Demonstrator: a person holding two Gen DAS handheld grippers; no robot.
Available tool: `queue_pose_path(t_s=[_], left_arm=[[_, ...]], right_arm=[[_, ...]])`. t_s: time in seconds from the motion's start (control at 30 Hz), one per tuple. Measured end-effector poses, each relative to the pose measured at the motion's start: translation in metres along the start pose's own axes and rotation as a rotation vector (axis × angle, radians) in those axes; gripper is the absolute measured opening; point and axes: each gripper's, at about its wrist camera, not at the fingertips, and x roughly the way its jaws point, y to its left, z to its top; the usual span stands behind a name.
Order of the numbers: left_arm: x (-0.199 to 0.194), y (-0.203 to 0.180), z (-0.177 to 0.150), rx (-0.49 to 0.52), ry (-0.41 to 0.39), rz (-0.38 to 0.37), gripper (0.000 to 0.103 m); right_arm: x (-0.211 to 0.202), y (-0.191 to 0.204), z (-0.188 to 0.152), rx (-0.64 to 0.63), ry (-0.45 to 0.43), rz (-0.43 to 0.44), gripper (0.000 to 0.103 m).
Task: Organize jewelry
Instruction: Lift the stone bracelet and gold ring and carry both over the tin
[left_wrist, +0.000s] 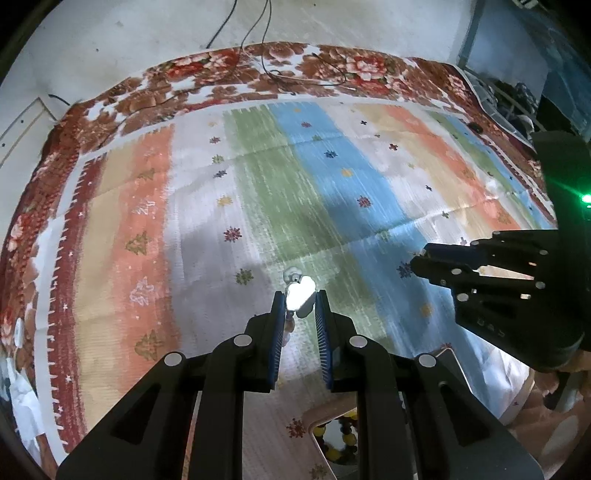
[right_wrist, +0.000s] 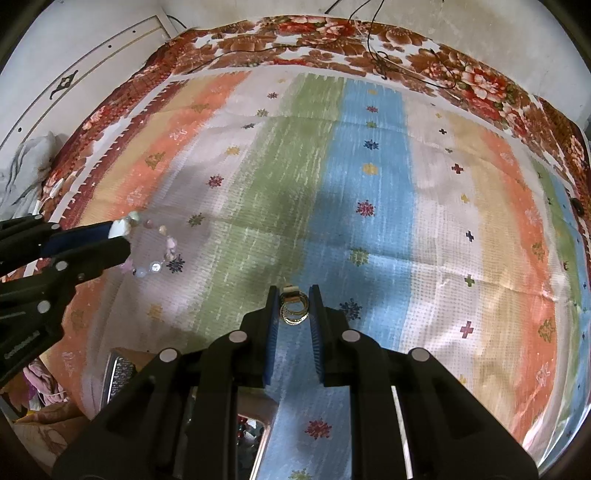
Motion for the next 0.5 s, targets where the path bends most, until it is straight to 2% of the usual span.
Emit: queue_pose_path(t_s=[0.33, 0.5], left_arm=[[-0.018, -0.001, -0.009, -0.025, -0.035, 0.001, 0.016], [-0.034, -0.007, -0.016, -0.028, -0.064, -0.012, 0.016]], right_arm=[[-0.018, 0.011, -0.013, -0.015, -0.024, 0.010, 0.017], [-0.039, 0.019, -0.020, -0.024, -0.064, 0.023, 0.017]])
